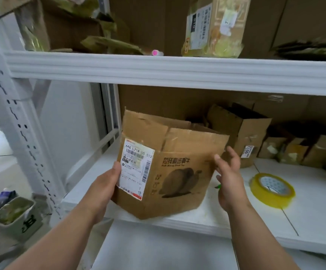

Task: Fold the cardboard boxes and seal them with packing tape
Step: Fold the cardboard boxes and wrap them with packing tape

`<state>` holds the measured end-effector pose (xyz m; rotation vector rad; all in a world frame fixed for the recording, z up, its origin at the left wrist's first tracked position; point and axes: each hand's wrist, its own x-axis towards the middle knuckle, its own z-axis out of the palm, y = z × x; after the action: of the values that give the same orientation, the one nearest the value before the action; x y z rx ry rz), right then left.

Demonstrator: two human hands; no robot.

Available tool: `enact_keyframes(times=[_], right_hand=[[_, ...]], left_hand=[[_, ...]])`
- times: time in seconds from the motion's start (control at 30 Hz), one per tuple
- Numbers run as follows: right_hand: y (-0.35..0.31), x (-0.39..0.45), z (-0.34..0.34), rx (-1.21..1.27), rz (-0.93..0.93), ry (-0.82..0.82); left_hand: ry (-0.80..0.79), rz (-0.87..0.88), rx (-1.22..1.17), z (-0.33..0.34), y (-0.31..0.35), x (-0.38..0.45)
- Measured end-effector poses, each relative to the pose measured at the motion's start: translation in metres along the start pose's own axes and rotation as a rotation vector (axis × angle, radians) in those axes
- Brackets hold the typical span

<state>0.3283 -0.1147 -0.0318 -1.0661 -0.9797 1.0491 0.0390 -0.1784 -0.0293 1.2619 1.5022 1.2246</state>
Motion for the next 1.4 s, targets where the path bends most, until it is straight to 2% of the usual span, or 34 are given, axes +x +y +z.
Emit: enact_keyframes(times=[0.13, 0.37, 0.57, 0.63, 0.73, 0.8, 0.9, 1.07, 1.23, 1.4], right_hand=[[0.001, -0.015, 0.022, -0.057, -0.11, -0.019], [-0.005, -0.027, 0.048, -0.241, -0.317, 0.106], [0.014, -0.032, 0.038, -0.367, -0.27, 0.06], [0.015, -0.028, 0.033, -0.394, -0.267, 0.032], [0.01, -0.019, 0.032, -0.408, -0.255, -0.006], [0.007, -0.014, 0.032, -0.434, -0.238, -0.027], [0.005, -0.009, 0.029, -0.432, -0.237, -0.056], [-0.001, 0.004, 0.019, -0.431, -0.279, -0.074], [-0.002, 0.018, 0.014, -0.451, -0.291, -0.061], [-0.004, 0.03, 0.014, -0.319, -0.228, -0.07]], left_hand=[[-0.006, 0.055, -0.012, 0.001, -0.002, 0.024], [-0.13, 0.08, -0.132, 0.006, 0.026, 0.071], [-0.166, 0.089, -0.355, 0.003, 0.026, 0.074], [-0.266, 0.19, -0.307, 0.001, 0.025, 0.067], [-0.347, 0.292, -0.022, 0.004, 0.028, 0.065], [-0.331, 0.285, 0.094, 0.008, 0.03, 0.064], [-0.307, 0.169, -0.033, 0.014, 0.032, 0.062], [-0.283, 0.156, 0.024, 0.015, 0.031, 0.065], [-0.205, 0.146, -0.044, 0.019, 0.026, 0.069], [-0.141, 0.142, 0.003, 0.025, 0.029, 0.074]])
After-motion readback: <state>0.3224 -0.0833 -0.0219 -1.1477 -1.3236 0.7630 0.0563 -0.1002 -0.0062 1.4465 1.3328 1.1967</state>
